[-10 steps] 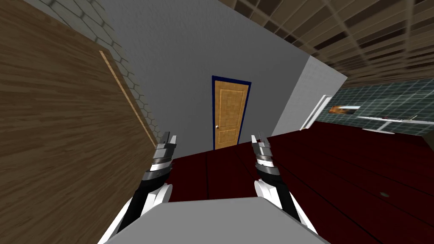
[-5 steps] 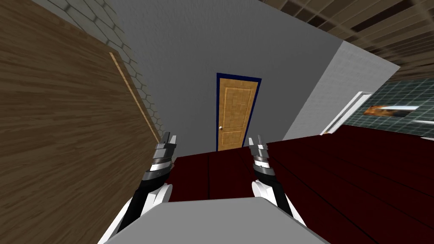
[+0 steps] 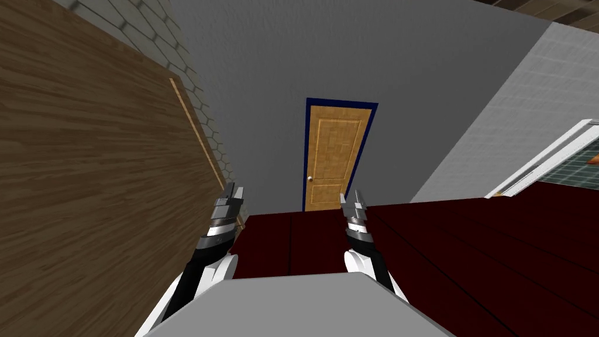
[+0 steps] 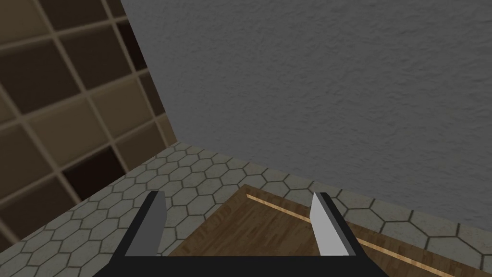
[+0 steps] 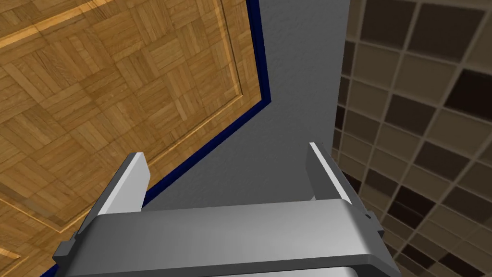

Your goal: Pull the door open

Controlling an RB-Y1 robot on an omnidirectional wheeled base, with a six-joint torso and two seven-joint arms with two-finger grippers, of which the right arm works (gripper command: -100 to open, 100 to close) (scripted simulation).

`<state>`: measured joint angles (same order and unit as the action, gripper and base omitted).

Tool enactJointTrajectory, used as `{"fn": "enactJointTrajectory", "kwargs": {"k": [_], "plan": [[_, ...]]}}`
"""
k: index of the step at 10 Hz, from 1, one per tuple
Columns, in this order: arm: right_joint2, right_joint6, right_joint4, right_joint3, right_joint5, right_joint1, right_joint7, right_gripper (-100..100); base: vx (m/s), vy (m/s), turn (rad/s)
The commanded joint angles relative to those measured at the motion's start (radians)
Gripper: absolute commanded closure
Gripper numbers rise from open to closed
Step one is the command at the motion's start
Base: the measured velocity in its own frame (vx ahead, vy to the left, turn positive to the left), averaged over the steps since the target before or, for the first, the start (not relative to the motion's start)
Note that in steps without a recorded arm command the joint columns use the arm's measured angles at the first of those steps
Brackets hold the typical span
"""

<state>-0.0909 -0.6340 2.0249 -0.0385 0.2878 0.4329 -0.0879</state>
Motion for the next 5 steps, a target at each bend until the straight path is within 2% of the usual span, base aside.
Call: {"fn": "enactJointTrajectory", "kwargs": {"k": [1, 5], "plan": [[-0.004, -0.019, -0.033, -0.011, 0.029, -0.005, -0.028, -100, 0.087, -0.029, 0.150], [-0.017, -0.054, -0.112, -0.034, 0.105, -0.022, -0.096, -100, 0.087, -0.033, 0.153]]}}
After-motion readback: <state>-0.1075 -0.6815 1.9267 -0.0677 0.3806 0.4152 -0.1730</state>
